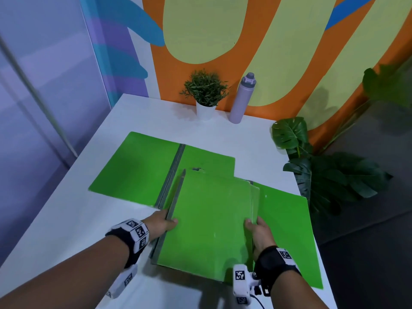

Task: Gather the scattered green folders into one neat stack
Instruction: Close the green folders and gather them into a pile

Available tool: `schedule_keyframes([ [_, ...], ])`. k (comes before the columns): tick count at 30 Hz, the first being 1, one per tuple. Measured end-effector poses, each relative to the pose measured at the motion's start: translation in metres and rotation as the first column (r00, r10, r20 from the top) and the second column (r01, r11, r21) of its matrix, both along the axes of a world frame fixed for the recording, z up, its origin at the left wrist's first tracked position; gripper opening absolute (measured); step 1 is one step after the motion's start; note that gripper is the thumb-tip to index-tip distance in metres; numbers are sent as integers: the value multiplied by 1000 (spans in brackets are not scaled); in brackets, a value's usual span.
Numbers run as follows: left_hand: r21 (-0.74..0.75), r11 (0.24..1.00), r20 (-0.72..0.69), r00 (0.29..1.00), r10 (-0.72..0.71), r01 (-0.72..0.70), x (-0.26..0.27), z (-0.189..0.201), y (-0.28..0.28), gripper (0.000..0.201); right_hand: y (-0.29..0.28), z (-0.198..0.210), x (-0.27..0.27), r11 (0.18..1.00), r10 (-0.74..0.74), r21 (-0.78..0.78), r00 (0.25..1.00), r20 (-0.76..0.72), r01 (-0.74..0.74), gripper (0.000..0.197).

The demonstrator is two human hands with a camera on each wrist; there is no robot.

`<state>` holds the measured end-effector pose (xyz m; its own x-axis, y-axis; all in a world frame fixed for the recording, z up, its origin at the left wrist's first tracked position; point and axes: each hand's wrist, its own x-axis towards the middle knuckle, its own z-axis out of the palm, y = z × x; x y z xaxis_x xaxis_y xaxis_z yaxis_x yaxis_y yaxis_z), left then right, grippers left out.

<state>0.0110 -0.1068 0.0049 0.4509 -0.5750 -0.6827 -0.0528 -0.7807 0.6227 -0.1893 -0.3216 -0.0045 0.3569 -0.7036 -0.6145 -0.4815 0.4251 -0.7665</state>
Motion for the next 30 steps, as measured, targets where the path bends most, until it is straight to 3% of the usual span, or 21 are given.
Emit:
schedule_keyframes([
  [3,183,972,310,930,-197,145,12,-20,-12,59,-2,-2,-4,999,-39,37,999,31,37,66],
  [8,304,937,431,853,-294,169,33,-47,-9,70,-10,-3,-13,997,-68,34,996,66,66,66],
  [13,343,939,562,804,-197,-10,25,-48,19,45,-14,-10,-17,997,-67,38,996,67,64,66],
  [17,488,858,547,822,-156,-162,13,-52,56,57,-9,-15,-17,997,-56,49,997,56,53,66],
  [27,418,880,555,830,-51,-226,0,-46,62,33,16,-13,-2,999,-28,41,1000,8,28,63],
  [30,165,914,629,753,192,-371,10,-16,48,27,9,-9,-2,998,-69,11,997,17,69,62],
])
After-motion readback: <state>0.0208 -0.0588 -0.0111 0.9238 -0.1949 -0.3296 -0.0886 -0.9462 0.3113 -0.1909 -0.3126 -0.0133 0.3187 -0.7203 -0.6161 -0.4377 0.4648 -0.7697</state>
